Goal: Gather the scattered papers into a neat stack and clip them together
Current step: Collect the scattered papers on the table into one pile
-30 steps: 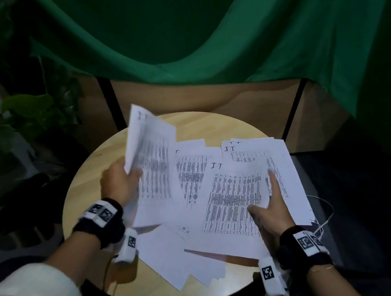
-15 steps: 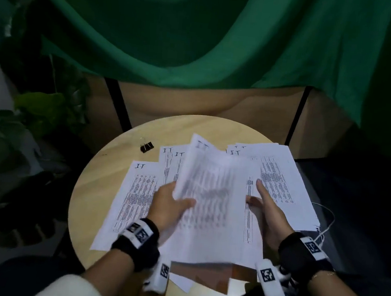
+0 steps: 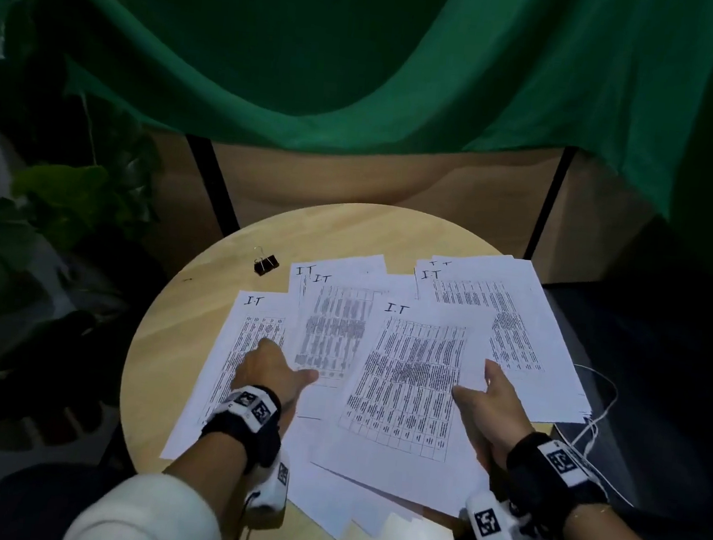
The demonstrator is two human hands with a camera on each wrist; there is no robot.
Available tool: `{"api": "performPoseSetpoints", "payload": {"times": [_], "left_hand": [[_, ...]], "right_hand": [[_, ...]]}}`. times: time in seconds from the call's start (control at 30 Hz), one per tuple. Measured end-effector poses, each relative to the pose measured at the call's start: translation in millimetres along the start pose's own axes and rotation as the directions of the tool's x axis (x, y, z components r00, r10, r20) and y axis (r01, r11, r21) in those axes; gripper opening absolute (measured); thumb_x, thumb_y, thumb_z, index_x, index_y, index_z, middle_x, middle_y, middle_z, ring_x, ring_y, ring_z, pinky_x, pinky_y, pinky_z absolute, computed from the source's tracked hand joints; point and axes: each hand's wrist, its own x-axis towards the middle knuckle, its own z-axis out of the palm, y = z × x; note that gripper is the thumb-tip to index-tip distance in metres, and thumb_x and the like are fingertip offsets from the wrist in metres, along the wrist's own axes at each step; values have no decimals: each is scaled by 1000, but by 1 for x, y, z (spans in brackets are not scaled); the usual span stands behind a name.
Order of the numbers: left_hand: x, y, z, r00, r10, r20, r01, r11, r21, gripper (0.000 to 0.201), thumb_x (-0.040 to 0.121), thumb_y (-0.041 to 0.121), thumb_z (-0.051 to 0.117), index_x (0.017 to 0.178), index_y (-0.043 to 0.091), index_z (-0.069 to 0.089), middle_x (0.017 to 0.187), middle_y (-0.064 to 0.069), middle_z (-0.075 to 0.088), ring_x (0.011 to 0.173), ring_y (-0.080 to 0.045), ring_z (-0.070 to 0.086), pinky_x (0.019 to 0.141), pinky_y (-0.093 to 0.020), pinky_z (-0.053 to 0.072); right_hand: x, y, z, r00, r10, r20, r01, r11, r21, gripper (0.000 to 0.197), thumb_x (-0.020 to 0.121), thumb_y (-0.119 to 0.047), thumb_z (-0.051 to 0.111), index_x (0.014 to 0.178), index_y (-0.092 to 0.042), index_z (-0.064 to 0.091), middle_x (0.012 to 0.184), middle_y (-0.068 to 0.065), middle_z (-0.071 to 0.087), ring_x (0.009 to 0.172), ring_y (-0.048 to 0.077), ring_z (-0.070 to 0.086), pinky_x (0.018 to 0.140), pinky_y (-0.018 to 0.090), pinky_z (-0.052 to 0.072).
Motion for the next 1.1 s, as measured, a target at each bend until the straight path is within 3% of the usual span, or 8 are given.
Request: {"api": "performPoseSetpoints", "payload": {"times": [0.1, 0.17, 0.23, 0.33, 0.53, 0.67, 0.87, 1.1], "left_hand": [[11, -8, -15, 996, -38, 82, 44, 996, -72, 70, 78, 41, 98, 125, 1, 66, 122, -18, 75, 108, -39, 74, 81, -39, 62], [13, -16, -21, 994, -21, 108, 30, 996, -82, 55, 81, 34, 97, 116, 1, 71, 119, -20, 76, 106, -38, 75, 79, -35, 58], [13, -25, -24, 999, 2, 49, 3, 994, -114, 42, 88, 33, 88, 116, 7, 70, 121, -16, 75, 107, -37, 73, 86, -35, 59], [6, -27, -43, 991, 57, -118, -76, 983, -168, 19, 93, 30, 76, 105, 18, 68, 107, -12, 77, 93, -36, 74, 77, -39, 60], [-16, -23, -114, 842, 142, -521, -464, 684, -563, 13, 96, 9, 80, 98, 10, 66, 79, -1, 71, 63, -6, 66, 60, -27, 51], [-35, -25, -130, 876, 152, -458, -475, 444, -760, 8, 99, 15, 79, 106, 12, 76, 85, 1, 77, 69, -1, 70, 66, -24, 57], [-73, -21, -52, 909, 340, -242, -402, 561, -724, 11, 103, 18, 77, 112, 13, 80, 101, 1, 85, 90, -12, 83, 76, -35, 68], [-88, -25, 24, 920, 374, -117, -367, 718, -591, 17, 103, 28, 77, 111, 15, 71, 72, 6, 58, 64, -7, 54, 56, -21, 43]], "right_hand": [[-9, -7, 4, 998, -35, 55, 36, 999, -6, 73, 101, -10, 55, 158, -43, 24, 97, 34, 68, 38, 24, 51, 39, 27, 42], [-7, -6, 5, 993, -110, 53, 109, 994, 20, 81, 98, -2, 57, 153, -52, 27, 145, 26, 56, 97, 41, 74, 77, 57, 62], [-12, -10, 6, 983, -177, 48, 178, 984, -17, 93, 97, 4, 57, 157, -56, 18, 167, -3, 25, 149, 24, 38, 118, 55, 37], [-15, -14, 6, 971, -227, 68, 232, 970, -69, 83, 99, 6, 52, 160, -43, 26, 160, -21, 25, 145, 3, 24, 117, 39, 29], [-16, -4, 18, 991, -126, 43, 123, 990, 75, 55, 95, 13, 38, 120, -20, 73, 152, 6, 55, 153, 18, 34, 126, 41, 22], [-33, -26, 24, 985, -143, 97, 120, 970, 214, 31, 107, -13, 51, 131, -7, 69, 151, 9, 56, 148, 19, 42, 113, 29, 35], [-41, -51, 25, 970, -22, 243, -33, 974, 223, 90, 73, -87, 59, 130, -19, 73, 158, 0, 49, 153, 19, 35, 123, 47, 27], [-25, -26, 32, 996, -22, 88, -1, 968, 250, 64, 79, -13, 84, 138, -8, 59, 141, 13, 65, 127, 25, 65, 92, 30, 59]]}}
